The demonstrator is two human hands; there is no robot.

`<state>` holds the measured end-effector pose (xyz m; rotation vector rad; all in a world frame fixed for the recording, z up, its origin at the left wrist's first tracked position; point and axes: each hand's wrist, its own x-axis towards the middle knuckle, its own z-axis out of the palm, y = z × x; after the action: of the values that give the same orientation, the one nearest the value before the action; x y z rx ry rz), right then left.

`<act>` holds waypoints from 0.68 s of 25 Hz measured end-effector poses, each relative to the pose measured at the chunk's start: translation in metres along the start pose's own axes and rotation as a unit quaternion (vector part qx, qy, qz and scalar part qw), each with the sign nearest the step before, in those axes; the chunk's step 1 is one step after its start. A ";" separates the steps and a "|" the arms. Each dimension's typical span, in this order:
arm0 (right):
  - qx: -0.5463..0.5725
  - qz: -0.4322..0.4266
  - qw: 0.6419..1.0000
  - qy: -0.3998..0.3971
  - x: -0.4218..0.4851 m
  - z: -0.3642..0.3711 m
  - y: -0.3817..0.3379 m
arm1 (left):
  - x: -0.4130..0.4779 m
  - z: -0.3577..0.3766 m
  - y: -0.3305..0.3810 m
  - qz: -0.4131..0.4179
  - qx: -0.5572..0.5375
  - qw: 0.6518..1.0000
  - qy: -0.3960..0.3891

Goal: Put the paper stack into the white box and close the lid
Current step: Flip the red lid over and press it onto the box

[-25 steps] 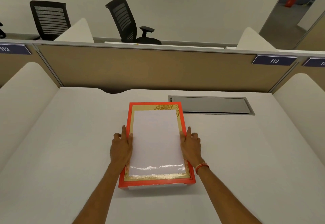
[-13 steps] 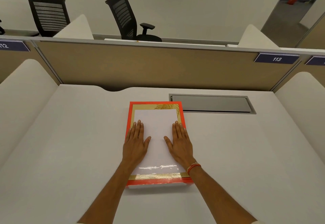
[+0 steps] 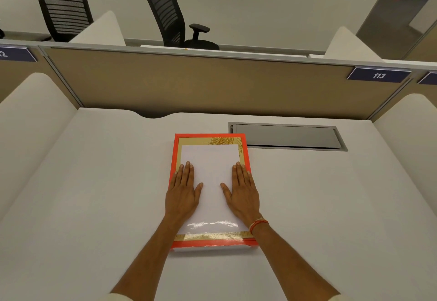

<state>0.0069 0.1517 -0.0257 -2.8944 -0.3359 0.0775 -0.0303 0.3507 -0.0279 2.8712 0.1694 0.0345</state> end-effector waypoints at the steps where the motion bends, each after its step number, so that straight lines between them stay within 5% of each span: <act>1: 0.001 0.001 1.000 0.000 0.000 0.000 0.000 | 0.000 0.000 0.000 -0.002 0.006 1.000 -0.003; 17: 0.031 0.013 0.999 0.005 -0.005 -0.012 0.000 | 0.004 -0.006 0.012 -0.001 -0.016 1.000 0.008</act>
<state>0.0033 0.1481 -0.0141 -2.8376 -0.2884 0.0762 -0.0253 0.3414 -0.0186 2.8402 0.1727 0.0590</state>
